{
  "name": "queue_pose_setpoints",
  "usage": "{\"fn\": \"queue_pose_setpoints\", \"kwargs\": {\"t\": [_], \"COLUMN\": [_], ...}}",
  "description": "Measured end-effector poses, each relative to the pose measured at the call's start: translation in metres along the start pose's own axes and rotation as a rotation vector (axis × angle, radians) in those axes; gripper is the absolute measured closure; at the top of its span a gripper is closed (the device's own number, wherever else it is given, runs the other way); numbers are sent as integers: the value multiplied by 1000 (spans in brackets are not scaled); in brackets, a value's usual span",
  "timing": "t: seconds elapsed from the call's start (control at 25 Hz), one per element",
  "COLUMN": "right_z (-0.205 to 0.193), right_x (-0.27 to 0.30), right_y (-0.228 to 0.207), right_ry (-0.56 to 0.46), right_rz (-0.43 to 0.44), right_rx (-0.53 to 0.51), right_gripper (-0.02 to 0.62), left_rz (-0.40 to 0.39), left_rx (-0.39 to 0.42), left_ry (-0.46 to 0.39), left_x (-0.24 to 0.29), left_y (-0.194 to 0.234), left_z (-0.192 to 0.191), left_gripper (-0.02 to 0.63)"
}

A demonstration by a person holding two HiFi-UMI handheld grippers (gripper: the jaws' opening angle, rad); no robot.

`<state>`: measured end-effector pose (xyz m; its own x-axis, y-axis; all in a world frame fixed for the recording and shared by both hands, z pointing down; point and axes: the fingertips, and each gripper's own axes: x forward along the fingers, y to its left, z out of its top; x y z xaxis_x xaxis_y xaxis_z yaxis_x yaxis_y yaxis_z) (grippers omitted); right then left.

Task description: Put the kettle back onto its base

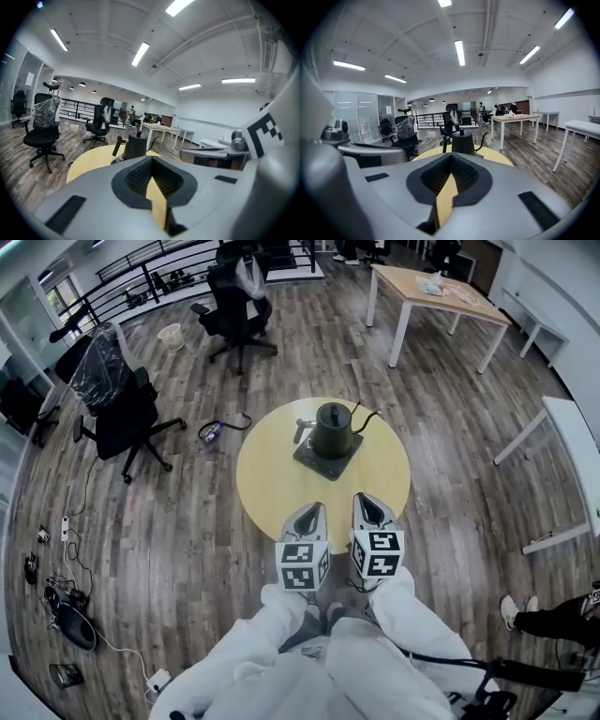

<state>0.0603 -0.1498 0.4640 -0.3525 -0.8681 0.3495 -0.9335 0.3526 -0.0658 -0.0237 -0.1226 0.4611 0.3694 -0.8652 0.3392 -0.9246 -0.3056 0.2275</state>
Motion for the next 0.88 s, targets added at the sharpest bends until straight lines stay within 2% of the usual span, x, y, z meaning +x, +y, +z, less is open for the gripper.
{"fn": "queue_pose_setpoints", "kwargs": {"t": [0.48, 0.88], "right_z": [17, 22], "right_x": [-6, -7], "right_y": [-13, -20], "right_ry": [-37, -48], "right_rz": [2, 9], "right_rx": [-19, -18], "right_gripper": [583, 583], "left_rz": [23, 34], "left_rx": [58, 61], "left_ry": [-25, -27], "left_x": [0, 5], "left_y": [-13, -18], "left_z": [13, 16], "left_gripper": [604, 606]}}
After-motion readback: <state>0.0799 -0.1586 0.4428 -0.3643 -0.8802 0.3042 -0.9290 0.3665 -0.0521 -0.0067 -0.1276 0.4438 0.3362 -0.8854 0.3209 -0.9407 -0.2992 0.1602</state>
